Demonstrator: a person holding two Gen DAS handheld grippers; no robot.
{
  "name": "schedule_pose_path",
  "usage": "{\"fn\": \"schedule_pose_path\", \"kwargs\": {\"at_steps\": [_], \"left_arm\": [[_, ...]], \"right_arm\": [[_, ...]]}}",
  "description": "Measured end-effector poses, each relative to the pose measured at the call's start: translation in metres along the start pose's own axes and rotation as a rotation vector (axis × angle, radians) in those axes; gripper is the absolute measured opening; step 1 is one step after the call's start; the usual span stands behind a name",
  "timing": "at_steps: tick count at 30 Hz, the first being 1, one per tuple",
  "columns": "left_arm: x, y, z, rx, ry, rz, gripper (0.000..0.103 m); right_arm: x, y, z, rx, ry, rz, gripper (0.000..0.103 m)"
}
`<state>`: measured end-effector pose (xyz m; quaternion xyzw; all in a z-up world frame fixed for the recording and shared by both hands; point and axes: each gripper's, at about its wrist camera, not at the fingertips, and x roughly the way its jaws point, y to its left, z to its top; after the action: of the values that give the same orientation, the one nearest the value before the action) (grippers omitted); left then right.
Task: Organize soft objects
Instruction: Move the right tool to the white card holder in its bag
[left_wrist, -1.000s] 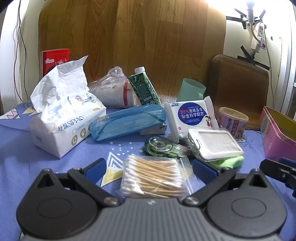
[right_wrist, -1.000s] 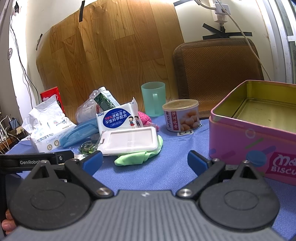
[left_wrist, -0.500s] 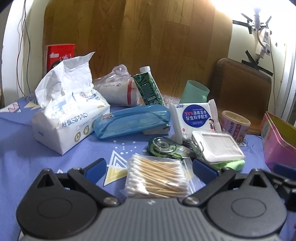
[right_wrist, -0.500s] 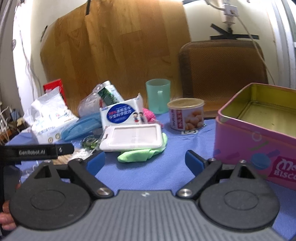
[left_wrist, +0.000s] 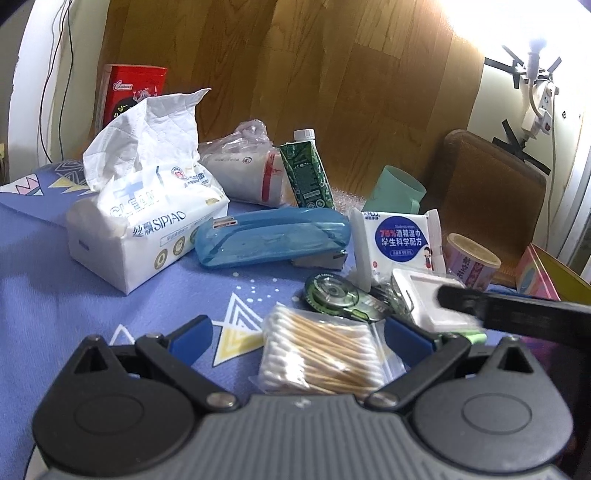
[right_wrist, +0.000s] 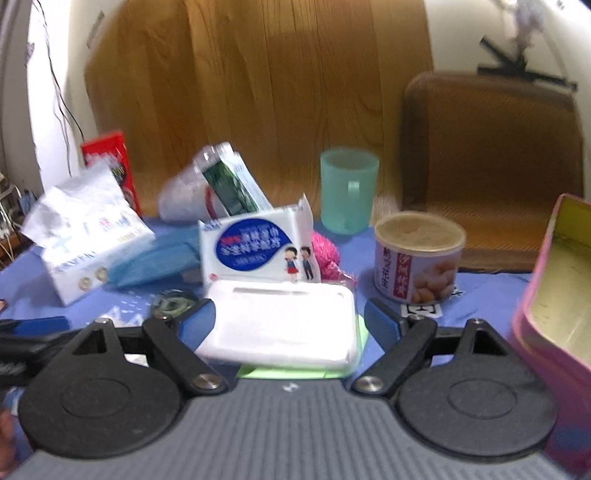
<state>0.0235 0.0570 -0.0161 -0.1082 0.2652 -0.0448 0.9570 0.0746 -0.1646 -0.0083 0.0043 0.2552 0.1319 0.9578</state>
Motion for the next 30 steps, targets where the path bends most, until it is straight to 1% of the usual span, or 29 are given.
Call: {"fn": "schedule_pose_path", "kwargs": {"at_steps": [2, 3, 5, 6, 7, 8, 9, 10, 12, 14, 17, 18, 20, 21, 22, 26, 30], "left_arm": [[0.0, 0.0, 0.0, -0.002, -0.001, -0.002, 0.103], [-0.001, 0.001, 0.0, -0.006, -0.002, -0.004, 0.103], [0.0, 0.002, 0.0, -0.015, 0.0, -0.008, 0.103], [0.0, 0.003, 0.001, -0.019, 0.002, -0.009, 0.103], [0.001, 0.003, 0.001, -0.022, 0.005, -0.01, 0.103], [0.001, 0.004, 0.001, -0.024, 0.007, -0.01, 0.103], [0.001, 0.004, 0.001, -0.026, 0.007, -0.01, 0.103], [0.001, 0.004, 0.001, -0.028, 0.005, -0.011, 0.103], [0.0, 0.006, 0.001, -0.034, -0.002, -0.012, 0.103], [-0.001, 0.007, 0.001, -0.044, -0.005, -0.014, 0.103], [0.0, 0.011, 0.002, -0.061, 0.0, -0.018, 0.103], [0.0, 0.012, 0.002, -0.067, 0.0, -0.019, 0.103], [-0.001, 0.014, 0.002, -0.075, -0.001, -0.022, 0.103], [-0.001, 0.014, 0.002, -0.078, -0.002, -0.025, 0.103], [-0.001, 0.015, 0.002, -0.079, -0.004, -0.027, 0.103], [-0.001, 0.014, 0.002, -0.077, -0.003, -0.033, 0.103], [0.0, 0.015, 0.002, -0.078, -0.001, -0.038, 0.103]], "right_arm": [[0.018, -0.005, 0.003, 0.028, 0.074, 0.015, 0.09], [0.02, -0.008, 0.002, 0.055, 0.084, 0.028, 0.089], [0.012, -0.006, 0.0, 0.046, 0.069, 0.021, 0.068], [0.006, -0.002, -0.001, 0.019, 0.053, 0.003, 0.051], [0.0, 0.001, -0.003, 0.001, 0.04, -0.009, 0.042], [-0.006, 0.003, -0.006, -0.015, 0.03, -0.009, 0.038], [-0.011, 0.004, -0.008, -0.026, 0.03, -0.007, 0.031], [-0.016, 0.006, -0.012, -0.037, 0.031, 0.0, 0.027], [-0.03, 0.012, -0.019, -0.062, 0.022, 0.026, 0.025], [-0.044, 0.02, -0.027, -0.088, 0.014, 0.06, 0.025], [-0.054, 0.029, -0.036, -0.106, 0.037, 0.13, 0.026], [-0.053, 0.031, -0.037, -0.114, 0.043, 0.138, 0.026], [-0.054, 0.034, -0.04, -0.123, 0.052, 0.143, 0.031], [-0.055, 0.032, -0.04, -0.115, 0.052, 0.143, 0.037], [-0.054, 0.031, -0.039, -0.098, 0.051, 0.141, 0.04], [-0.054, 0.014, -0.034, 0.036, 0.061, 0.154, 0.043], [-0.05, 0.0, -0.035, 0.12, 0.066, 0.123, 0.045]]}}
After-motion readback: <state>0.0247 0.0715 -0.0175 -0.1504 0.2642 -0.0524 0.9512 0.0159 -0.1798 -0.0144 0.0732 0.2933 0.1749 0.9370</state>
